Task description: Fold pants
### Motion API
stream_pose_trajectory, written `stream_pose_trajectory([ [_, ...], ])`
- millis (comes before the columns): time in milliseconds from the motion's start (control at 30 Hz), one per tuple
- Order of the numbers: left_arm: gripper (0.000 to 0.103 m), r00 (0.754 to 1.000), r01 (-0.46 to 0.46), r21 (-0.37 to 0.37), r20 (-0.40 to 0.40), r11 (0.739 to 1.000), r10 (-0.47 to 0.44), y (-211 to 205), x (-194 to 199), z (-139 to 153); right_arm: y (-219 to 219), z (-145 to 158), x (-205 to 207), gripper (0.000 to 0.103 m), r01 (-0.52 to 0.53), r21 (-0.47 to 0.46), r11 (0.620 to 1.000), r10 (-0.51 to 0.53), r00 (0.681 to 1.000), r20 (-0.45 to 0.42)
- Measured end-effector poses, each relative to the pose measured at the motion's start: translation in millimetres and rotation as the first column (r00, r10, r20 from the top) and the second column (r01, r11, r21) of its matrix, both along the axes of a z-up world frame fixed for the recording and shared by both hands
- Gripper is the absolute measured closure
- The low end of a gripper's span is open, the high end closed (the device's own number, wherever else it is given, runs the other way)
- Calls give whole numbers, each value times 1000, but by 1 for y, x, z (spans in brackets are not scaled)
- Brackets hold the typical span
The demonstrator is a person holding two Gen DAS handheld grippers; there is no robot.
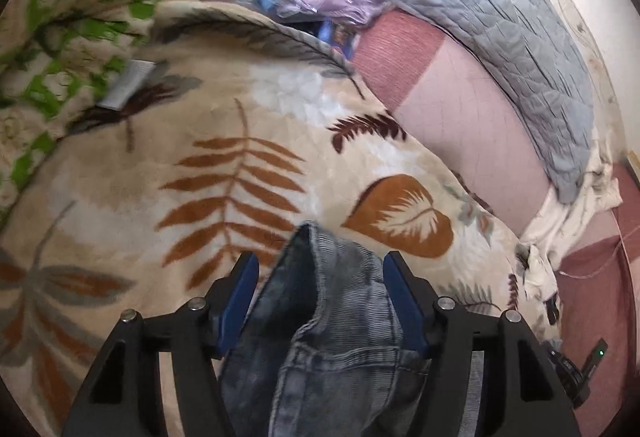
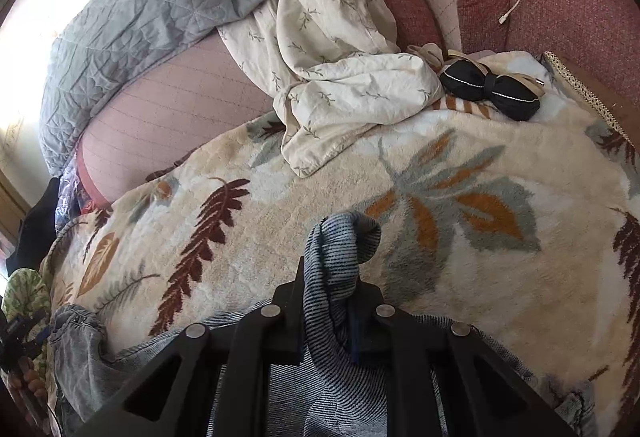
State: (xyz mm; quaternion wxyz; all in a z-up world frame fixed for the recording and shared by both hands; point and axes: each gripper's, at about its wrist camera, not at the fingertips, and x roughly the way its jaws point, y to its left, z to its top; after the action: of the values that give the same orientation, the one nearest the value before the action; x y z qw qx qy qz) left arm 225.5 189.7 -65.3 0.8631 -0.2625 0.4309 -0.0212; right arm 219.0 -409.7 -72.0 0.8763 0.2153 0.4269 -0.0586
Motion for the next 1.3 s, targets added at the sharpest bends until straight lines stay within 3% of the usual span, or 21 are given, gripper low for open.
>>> stream_pose_trajectory([
  [67, 38, 1000, 18, 43, -5, 999, -17, -7, 8, -3, 1, -3, 2, 88, -2, -5, 1000, 2, 1000, -6],
  [100, 46, 1000, 31, 56, -9, 998, -30, -11, 13, -6, 2, -4, 3, 88, -3, -7, 1000, 3, 1000, -9],
  [133, 67, 999, 48, 61, -22, 997, -47, -14, 19, -9, 3, -5, 3, 88, -3, -12, 1000, 3, 1000, -11],
  [200, 92, 994, 82, 52, -70, 995, -79, -19, 31, -19, 4, -7, 4, 88, -4, -23, 1000, 4, 1000, -16],
  [300, 99, 992, 101, 62, -79, 993, -96, -26, 36, -25, 4, -8, 4, 88, -7, -32, 999, 6, 1000, -18],
  [433, 100, 994, 107, 91, -39, 990, -103, -31, 28, -13, 2, -6, 4, 88, 1, -29, 1000, -1, 1000, -11],
  [567, 100, 995, 91, 21, 40, 996, -92, -21, 12, 11, 1, 2, 0, 89, -1, -12, 1000, 1, 1000, 16],
  [833, 100, 979, 101, -49, 183, 994, -90, -12, -43, 64, -6, 35, -27, 89, 17, 83, 996, -26, 994, 109],
  [1100, 100, 958, 116, -57, 269, 992, -97, -10, -108, 94, -22, 56, -74, 89, 75, 168, 983, -104, 980, 172],
  [1300, 100, 946, 111, -78, 313, 991, -81, 0, -167, 93, -53, 65, -129, 89, 147, 275, 950, -214, 948, 234],
])
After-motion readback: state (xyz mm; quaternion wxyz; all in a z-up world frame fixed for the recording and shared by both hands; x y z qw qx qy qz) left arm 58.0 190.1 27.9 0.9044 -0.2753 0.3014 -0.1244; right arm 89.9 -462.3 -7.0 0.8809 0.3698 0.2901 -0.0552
